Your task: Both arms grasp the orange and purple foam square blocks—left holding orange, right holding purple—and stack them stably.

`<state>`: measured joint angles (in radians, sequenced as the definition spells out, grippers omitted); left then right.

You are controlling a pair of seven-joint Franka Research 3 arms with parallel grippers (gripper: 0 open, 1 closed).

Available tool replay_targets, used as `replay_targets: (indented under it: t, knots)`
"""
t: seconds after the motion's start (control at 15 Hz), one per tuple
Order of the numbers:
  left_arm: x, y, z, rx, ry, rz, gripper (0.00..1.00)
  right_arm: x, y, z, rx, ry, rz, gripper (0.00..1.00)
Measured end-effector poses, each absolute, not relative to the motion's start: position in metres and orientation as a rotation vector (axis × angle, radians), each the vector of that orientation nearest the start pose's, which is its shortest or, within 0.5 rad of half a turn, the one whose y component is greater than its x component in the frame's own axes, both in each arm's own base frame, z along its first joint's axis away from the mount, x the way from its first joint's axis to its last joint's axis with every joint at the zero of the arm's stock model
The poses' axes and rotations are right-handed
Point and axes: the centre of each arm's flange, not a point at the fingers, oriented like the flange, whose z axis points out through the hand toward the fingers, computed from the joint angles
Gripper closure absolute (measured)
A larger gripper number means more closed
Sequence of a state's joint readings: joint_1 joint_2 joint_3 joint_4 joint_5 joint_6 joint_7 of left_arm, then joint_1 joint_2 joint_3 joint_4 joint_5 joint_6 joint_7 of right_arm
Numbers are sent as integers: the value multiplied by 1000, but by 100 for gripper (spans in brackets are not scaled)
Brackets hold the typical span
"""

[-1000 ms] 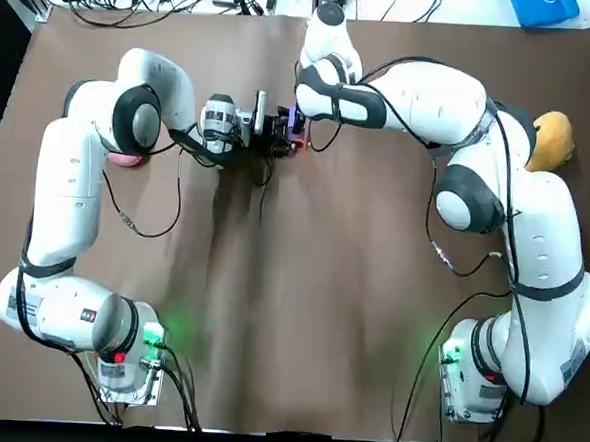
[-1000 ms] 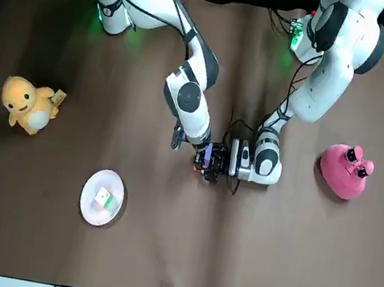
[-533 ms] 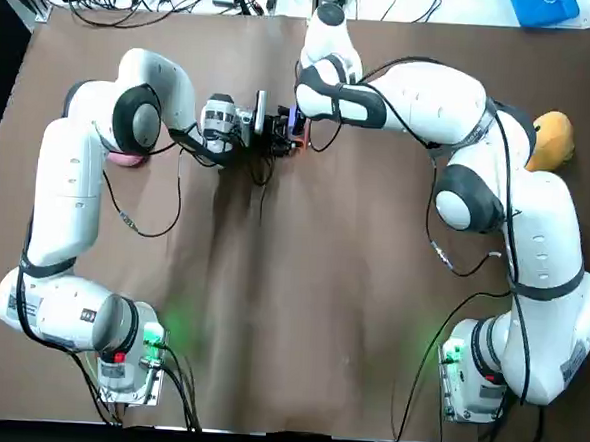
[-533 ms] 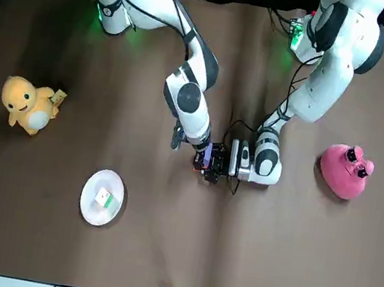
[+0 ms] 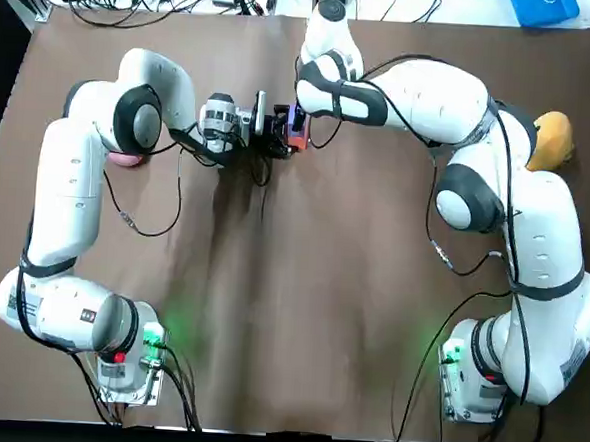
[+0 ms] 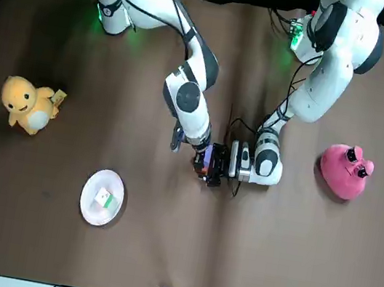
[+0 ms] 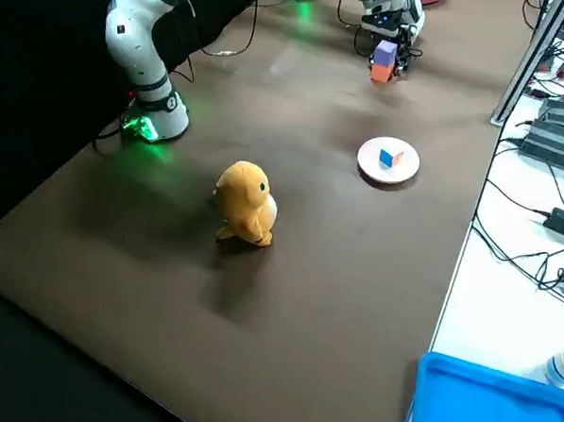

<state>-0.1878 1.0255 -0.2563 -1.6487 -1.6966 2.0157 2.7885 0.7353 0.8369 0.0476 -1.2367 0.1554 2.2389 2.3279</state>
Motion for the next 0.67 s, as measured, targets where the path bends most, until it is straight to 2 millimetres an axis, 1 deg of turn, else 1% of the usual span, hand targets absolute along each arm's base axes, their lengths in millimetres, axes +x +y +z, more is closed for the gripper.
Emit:
replay_targets:
  t: [0.2,0.47,0.53,0.67]
  knots:
    - [556,-316,41,1245,-1377,1196,0,550,537,282,-2030,2195,247,0]
    - [559,-313,42,1250,-1374,1200,0,546,540,283,-2044,2198,258,0]
    - [559,-313,42,1251,-1372,1198,0,546,540,285,-2045,2197,258,0]
    - [559,-311,42,1260,-1363,1193,0,547,540,295,-2039,2190,258,0]
